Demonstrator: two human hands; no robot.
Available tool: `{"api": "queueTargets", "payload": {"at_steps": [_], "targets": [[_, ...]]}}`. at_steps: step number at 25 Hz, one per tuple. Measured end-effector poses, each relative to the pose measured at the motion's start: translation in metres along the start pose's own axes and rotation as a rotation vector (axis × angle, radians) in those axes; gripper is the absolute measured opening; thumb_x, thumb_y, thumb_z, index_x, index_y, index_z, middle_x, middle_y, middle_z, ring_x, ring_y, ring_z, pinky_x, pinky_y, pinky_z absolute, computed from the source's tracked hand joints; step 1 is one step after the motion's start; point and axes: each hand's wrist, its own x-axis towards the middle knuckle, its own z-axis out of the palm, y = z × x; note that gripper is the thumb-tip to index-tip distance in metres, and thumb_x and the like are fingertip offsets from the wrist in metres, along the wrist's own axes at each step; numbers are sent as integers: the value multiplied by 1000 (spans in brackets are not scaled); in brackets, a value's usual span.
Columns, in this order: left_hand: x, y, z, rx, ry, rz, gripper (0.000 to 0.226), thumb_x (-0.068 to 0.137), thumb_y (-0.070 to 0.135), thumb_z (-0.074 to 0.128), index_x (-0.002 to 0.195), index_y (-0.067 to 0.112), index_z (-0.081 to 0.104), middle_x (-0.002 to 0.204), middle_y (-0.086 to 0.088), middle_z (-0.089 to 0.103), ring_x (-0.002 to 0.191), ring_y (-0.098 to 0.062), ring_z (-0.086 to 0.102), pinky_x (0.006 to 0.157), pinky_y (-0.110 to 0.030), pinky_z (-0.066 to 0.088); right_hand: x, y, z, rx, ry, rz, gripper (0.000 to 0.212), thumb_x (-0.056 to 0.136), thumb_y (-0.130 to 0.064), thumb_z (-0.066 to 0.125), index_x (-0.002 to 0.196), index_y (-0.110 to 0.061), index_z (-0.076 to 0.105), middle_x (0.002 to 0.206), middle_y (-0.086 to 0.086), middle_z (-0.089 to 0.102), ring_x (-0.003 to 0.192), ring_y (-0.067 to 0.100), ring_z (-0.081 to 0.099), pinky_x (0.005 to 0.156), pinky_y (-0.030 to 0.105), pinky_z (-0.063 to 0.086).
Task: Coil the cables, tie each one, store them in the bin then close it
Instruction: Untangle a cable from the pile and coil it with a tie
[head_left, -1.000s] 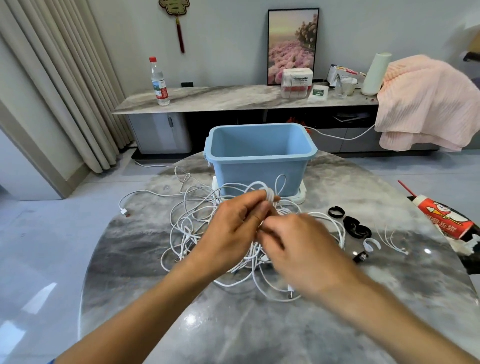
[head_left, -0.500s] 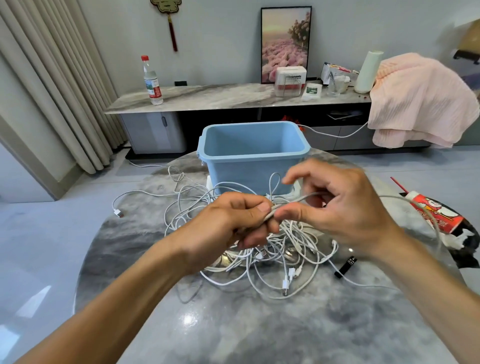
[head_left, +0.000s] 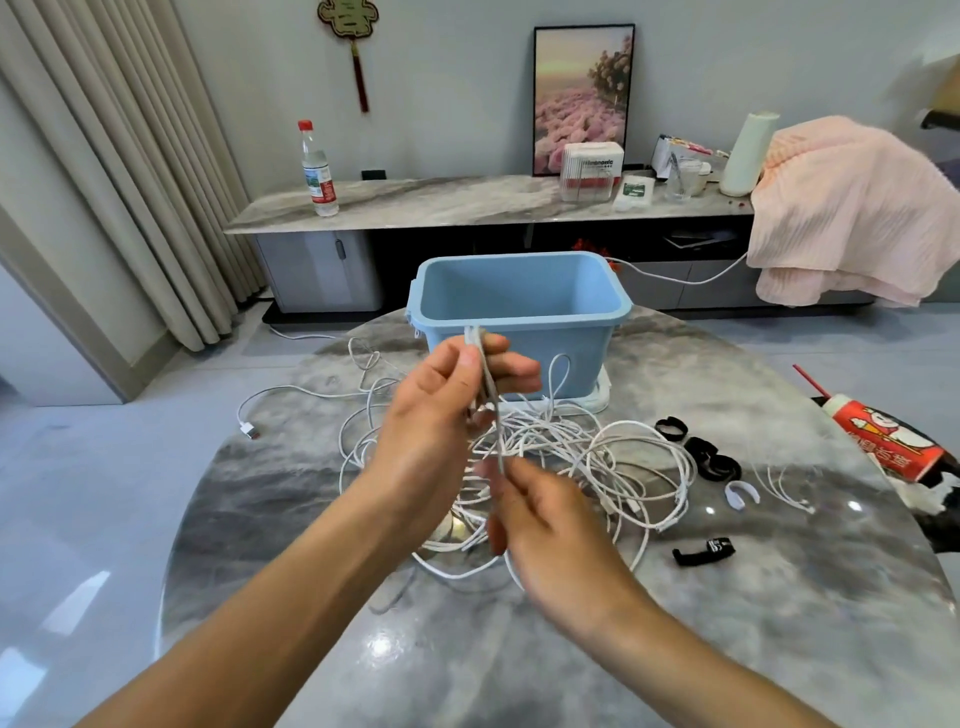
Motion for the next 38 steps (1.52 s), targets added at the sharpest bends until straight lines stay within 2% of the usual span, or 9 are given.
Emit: {"api": "queueTargets", "payload": {"at_steps": [6, 14, 18, 21, 24, 27, 30, 35, 38], "targets": [[-1, -18, -16, 627, -145, 203, 23, 102, 16, 46, 110, 6, 64, 89, -4, 72, 88, -15, 69, 83, -30, 53, 1, -39, -41, -460, -85, -193, 34, 96, -27, 58, 65, -15, 49, 55, -4, 49, 56, 14, 45, 56, 32, 33], [-9, 4, 6, 127, -461, -150, 29, 99, 17, 37, 95, 5, 63, 58, -6, 48, 56, -17, 40, 66, -28, 33, 36, -22, -107, 78, 110, -403, 10, 77, -27, 75, 86, -24, 77, 69, -6, 72, 56, 6, 57, 53, 21, 46], [-10, 0, 13, -167, -250, -85, 27, 100, 13, 35, 93, 3, 59, 65, -6, 54, 59, -18, 50, 67, -24, 46, 26, -3, -50, 285, 160, -159, 19, 97, -27, 56, 88, -23, 72, 52, -6, 53, 45, 4, 43, 47, 17, 36], [-5, -3, 8, -202, -30, -45, 28, 101, 14, 34, 98, 4, 60, 74, -5, 66, 69, -18, 63, 72, -26, 51, 13, -4, -15, -22, 95, -91, 22, 104, -26, 45, 87, -20, 58, 62, -2, 59, 55, 16, 53, 57, 35, 42], [-2, -8, 3, -60, 46, 23, 27, 104, 13, 34, 112, 5, 58, 88, -5, 73, 85, -19, 70, 80, -25, 53, 0, -16, -6, -170, -24, -27, 18, 104, -25, 40, 91, -19, 53, 79, 4, 65, 76, 24, 61, 73, 43, 49], [-2, -18, -6, 476, 21, 202, 22, 104, 13, 42, 120, 11, 58, 92, -3, 73, 92, -18, 69, 88, -29, 51, -12, -32, -12, -357, -172, -22, 35, 102, -34, 42, 71, -19, 46, 69, -2, 58, 71, 24, 55, 70, 37, 46], [-4, -13, -13, 557, -177, 120, 22, 99, 15, 45, 109, 6, 62, 81, -10, 66, 79, -17, 63, 78, -26, 50, 2, -48, -53, -597, -38, -291, 43, 95, -45, 47, 59, -21, 50, 53, -6, 43, 58, 15, 41, 60, 32, 30], [-9, 2, 2, 488, -442, -31, 26, 104, 7, 38, 108, -5, 60, 69, -8, 59, 67, -16, 50, 71, -21, 42, 31, -35, -114, -713, 149, -849, 32, 89, -43, 69, 70, -16, 71, 57, -6, 61, 52, 17, 52, 50, 34, 45], [-11, 3, 4, 386, -521, -120, 28, 100, 11, 38, 114, -1, 60, 77, -12, 64, 74, -23, 55, 77, -28, 44, 34, -33, -119, -621, 191, -945, 31, 88, -37, 73, 69, -13, 73, 58, -12, 53, 53, 13, 46, 52, 32, 44]]}}
